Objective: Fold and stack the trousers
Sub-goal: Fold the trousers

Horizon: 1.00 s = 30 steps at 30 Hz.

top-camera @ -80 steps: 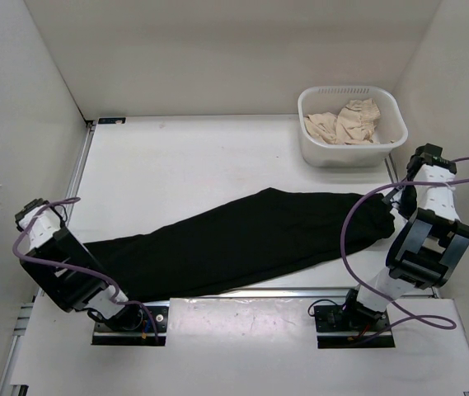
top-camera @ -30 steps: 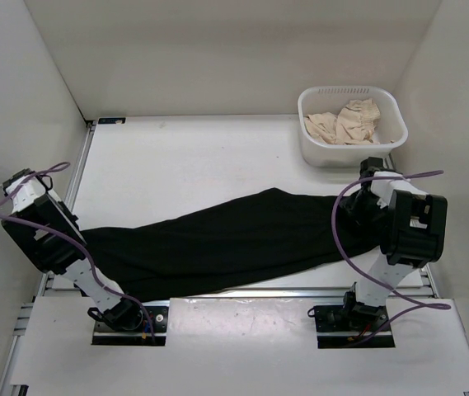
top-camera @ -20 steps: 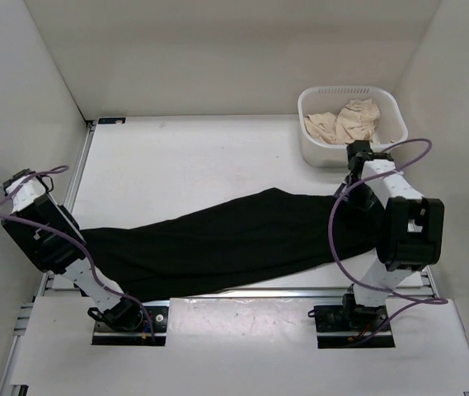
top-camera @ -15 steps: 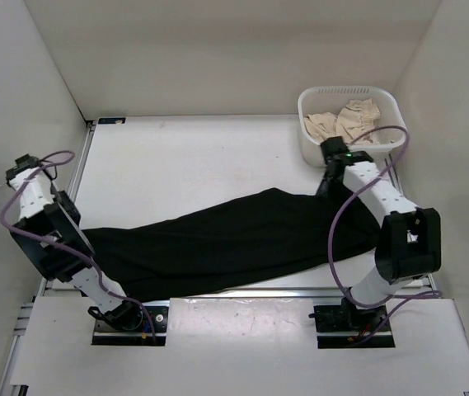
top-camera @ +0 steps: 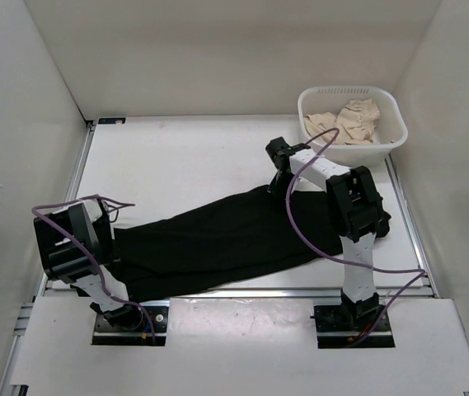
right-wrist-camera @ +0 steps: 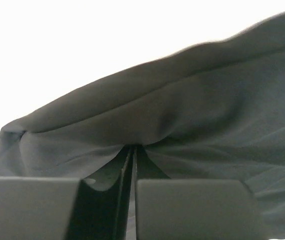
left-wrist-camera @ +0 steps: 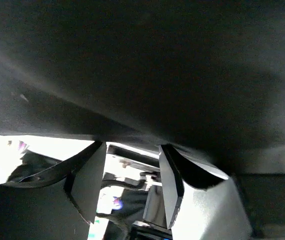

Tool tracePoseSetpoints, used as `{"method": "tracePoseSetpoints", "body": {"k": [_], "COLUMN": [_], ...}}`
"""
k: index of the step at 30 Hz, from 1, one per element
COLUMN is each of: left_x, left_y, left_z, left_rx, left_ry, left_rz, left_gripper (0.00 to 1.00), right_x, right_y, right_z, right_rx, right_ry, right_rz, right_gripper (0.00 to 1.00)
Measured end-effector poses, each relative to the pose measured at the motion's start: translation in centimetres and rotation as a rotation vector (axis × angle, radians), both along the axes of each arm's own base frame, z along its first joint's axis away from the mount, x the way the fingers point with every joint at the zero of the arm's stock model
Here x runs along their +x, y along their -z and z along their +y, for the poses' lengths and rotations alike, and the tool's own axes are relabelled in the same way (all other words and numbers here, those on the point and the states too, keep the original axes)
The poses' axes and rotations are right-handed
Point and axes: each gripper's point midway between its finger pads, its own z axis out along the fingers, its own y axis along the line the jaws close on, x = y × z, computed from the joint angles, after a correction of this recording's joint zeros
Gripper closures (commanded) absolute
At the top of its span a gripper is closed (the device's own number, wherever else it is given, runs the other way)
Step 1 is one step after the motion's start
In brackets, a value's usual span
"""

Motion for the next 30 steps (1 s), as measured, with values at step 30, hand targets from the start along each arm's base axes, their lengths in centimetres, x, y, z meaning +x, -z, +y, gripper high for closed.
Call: {"method": "tracePoseSetpoints", "body": {"k": [30], "left_x": [21.9], "left_y": [-7.2], "left_z": [6.0], "left_rx": [0.06], "left_ry": [-0.011], "left_rz": [-0.608], "left_gripper": [0.31], "right_x": [6.6], "right_y": [-5.9], "right_z": [-1.2], "right_rx": [-0.019], "right_ry": [-0.019], "right_rz": [-0.31], "right_gripper": [0.74]}}
